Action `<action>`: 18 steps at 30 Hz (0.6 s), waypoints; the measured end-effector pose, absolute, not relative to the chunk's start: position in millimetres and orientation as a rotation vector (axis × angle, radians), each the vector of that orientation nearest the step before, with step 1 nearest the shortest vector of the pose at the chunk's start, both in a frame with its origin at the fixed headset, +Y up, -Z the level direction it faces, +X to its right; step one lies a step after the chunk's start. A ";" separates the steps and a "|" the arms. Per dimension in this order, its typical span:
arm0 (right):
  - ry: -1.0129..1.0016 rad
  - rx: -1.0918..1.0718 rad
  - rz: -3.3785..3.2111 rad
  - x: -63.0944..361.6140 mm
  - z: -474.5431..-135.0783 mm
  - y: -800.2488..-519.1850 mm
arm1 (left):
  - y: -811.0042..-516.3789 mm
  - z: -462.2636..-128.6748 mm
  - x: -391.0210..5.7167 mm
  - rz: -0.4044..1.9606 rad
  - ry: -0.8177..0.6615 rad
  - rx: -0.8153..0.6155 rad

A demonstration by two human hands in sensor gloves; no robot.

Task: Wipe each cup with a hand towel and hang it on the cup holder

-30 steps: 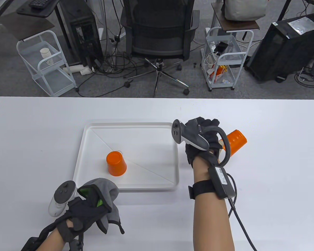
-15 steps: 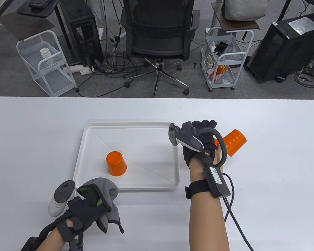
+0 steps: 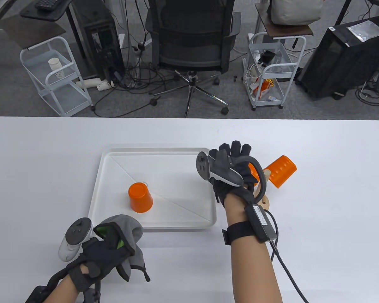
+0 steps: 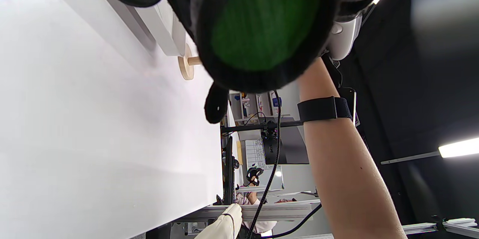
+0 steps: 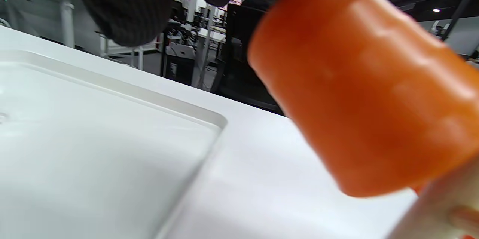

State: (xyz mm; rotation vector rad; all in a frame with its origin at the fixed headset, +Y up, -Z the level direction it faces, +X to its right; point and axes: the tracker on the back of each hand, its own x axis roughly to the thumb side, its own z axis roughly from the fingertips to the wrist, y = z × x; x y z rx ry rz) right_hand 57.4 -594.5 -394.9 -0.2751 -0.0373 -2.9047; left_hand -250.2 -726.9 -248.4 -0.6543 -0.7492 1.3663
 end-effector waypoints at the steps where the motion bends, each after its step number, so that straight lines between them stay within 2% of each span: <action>1: -0.032 -0.323 -2.918 50.1 -393.0 -594.5 | -726.9 -248.3 -249.9 1.363 -0.751 -0.655; 9: -0.013 -0.767 -3.020 -9.9 -381.8 -606.6 | -727.5 -248.1 -249.7 1.360 -0.757 -0.653; 18: -0.102 -1.065 -3.035 -68.2 -376.7 -639.8 | -727.5 -247.8 -249.4 1.365 -0.761 -0.652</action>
